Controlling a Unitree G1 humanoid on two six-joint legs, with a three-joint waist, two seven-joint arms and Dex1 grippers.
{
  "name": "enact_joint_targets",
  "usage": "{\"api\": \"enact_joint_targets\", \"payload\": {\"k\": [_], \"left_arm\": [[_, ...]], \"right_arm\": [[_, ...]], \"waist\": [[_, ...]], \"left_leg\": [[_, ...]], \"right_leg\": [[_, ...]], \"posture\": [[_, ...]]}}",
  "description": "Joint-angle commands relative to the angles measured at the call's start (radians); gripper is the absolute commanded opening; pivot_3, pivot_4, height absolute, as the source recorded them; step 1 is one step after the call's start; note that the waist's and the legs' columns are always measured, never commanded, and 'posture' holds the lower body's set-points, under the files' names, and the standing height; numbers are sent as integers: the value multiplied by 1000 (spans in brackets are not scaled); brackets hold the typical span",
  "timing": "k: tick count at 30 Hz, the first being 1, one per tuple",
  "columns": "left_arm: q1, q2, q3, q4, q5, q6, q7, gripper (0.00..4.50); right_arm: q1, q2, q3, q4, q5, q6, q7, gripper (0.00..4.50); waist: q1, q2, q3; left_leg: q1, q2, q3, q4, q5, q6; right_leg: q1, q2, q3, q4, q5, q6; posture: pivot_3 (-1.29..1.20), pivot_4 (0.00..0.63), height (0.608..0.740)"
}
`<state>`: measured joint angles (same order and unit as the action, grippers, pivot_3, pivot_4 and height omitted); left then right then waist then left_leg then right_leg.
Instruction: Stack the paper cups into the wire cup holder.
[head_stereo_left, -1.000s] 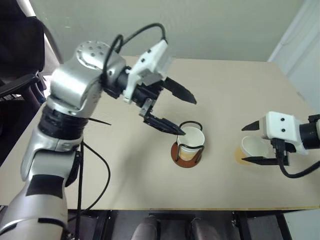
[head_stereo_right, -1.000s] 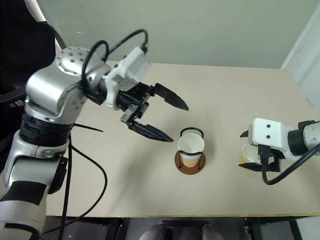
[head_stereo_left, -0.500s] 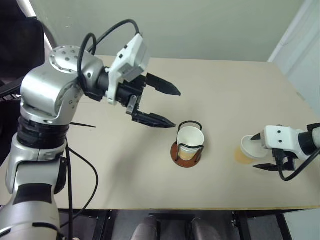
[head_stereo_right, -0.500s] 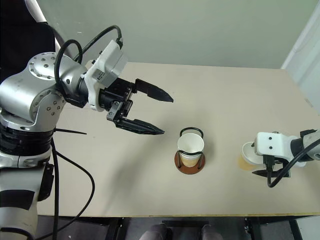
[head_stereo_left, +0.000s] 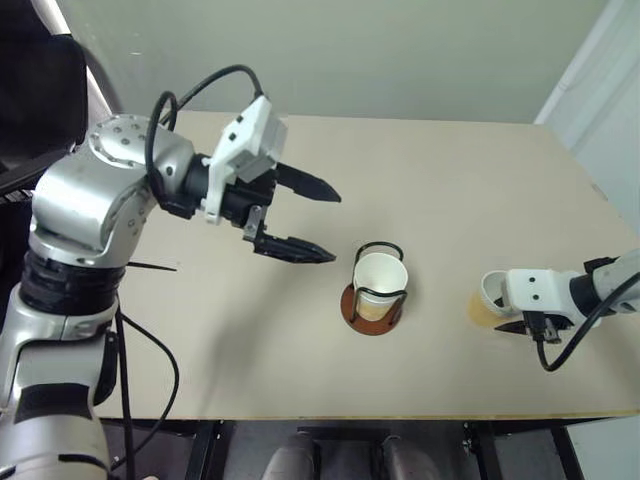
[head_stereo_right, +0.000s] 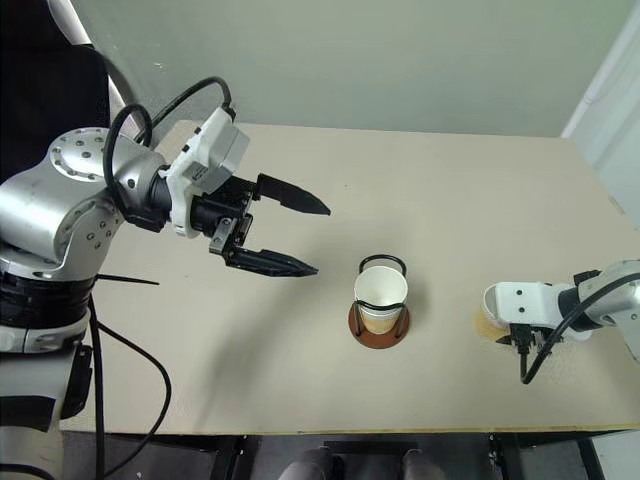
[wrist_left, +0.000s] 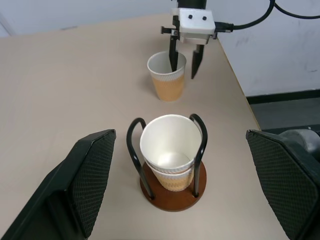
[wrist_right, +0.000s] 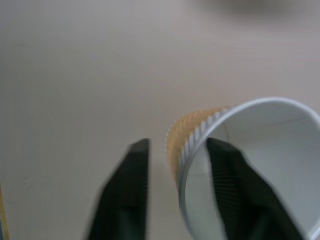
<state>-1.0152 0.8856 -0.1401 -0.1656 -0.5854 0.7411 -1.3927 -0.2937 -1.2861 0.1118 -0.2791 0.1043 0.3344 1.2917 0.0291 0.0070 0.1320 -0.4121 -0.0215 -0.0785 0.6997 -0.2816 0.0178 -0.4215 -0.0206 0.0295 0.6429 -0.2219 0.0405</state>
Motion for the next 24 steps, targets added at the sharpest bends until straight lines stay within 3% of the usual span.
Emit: {"api": "enact_joint_targets", "payload": {"k": [1,2,11,24], "left_arm": [[36,42,67,-56,-20,14,12,4500],[53,50,78,-61,-25,22,20,4500],[149,111,121,-56,-2,-9,44,4500],[196,132,115,26,32,-66,33,4500]], "right_arm": [[-12,-1,-23,-28,8,8,15,344],[-12,0,-29,-33,12,10,15,30],[-22,-15,-90,-82,56,48,29,30],[-404,-11,-113,-253,206,178,57,30]], "waist": [[-1,0,0],[-1,0,0],[-1,0,0],[-5,1,1]], "left_leg": [[0,0,0,0,0,0],[0,0,0,0,0,0],[1,0,0,0,0,0],[2,0,0,-1,0,-1]], "right_leg": [[0,0,0,0,0,0],[0,0,0,0,0,0],[1,0,0,0,0,0],[1,0,0,0,0,-1]], "posture": [[0,150,740],[0,150,740],[0,150,740],[0,150,740]]}}
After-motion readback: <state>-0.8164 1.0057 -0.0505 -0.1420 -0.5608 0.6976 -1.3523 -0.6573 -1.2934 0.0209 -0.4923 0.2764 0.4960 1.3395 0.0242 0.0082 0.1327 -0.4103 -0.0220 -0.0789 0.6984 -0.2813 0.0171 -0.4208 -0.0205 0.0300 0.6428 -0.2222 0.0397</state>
